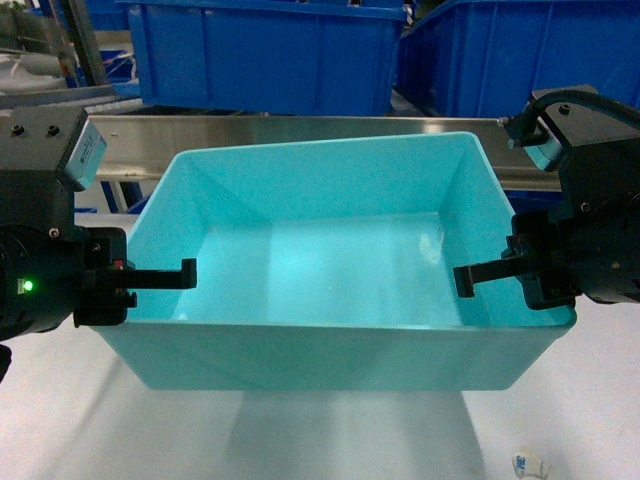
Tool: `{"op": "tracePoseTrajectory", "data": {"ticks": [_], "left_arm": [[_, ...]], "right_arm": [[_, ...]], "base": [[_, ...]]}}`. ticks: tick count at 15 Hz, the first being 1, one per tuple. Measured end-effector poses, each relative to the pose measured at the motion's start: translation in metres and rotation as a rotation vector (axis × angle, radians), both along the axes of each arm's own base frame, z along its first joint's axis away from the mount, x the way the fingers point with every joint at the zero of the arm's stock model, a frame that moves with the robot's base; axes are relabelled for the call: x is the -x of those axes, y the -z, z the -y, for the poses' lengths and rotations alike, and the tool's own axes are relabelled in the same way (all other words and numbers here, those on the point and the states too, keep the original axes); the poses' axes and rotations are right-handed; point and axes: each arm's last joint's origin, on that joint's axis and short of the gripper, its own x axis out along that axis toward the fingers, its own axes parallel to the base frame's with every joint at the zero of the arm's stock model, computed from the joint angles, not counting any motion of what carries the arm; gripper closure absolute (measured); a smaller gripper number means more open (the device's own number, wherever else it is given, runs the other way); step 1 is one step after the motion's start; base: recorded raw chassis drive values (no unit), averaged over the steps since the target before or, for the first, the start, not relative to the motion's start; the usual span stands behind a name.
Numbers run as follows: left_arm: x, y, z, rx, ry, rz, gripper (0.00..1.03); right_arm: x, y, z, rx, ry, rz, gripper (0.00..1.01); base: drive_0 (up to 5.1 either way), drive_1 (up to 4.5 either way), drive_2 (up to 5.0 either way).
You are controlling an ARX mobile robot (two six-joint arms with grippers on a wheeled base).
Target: Organize blue bins on left shelf correctly
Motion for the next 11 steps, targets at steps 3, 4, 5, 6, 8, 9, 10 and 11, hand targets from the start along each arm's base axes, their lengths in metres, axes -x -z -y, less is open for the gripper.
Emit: {"op": "tracePoseTrajectory", "data": {"ticks": [3, 4, 5, 6, 8, 9, 10, 11], "left_arm": [[0.0001, 0.0002, 0.0001, -0.001, 0.0, -0.002, 1.01], [0.0002, 0.0002, 0.0001, -0.001, 0.0, -0.003, 1.01], [0.0002, 0.0002, 0.0003, -0.001, 0.001, -0.003, 1.01], [0.0004, 0.0007, -0.0005, -0.002, -0.001, -0.005, 1.01], [0.0006, 0.0007, 0.0001, -0.001, 0.001, -0.005, 1.01], [0.0006, 0.0008, -0.0001, -0.002, 0.0, -0.006, 1.01], [0.0005, 0.0007, -0.0002, -0.001, 0.0, -0.004, 1.01], [0.0006, 0.0009, -0.0005, -0.002, -0.001, -0.007, 1.01]], "right_arm": [[0.0001, 0.0005, 0.0, 0.001, 0.0, -0.004, 0.99], [0.0002, 0.0005, 0.0001, 0.001, 0.0, -0.003, 0.99], [0.0003, 0.0008, 0.0001, 0.002, 0.0, -0.006, 0.99], [0.0003, 0.0006, -0.0002, 0.001, -0.001, -0.004, 0.99], [0.0003, 0.0007, 0.0001, 0.002, 0.0, -0.006, 0.99], [0.0004, 0.0008, 0.0001, 0.002, -0.001, -0.006, 0.99], [0.0003, 0.0007, 0.0001, 0.001, -0.001, -0.004, 0.99], [0.0004, 0.0007, -0.0003, 0.001, -0.002, -0.004, 0.99]], "base": [[-1.2, -0.29, 1.7], [-4.4, 0.05, 4.3], [-4.4, 0.05, 4.3], [-4.4, 0.05, 4.3], [-5.0, 2.47, 2.5], [-5.0, 2.47, 2.5], [-5.0, 2.47, 2.5], [-5.0, 2.47, 2.5]]}}
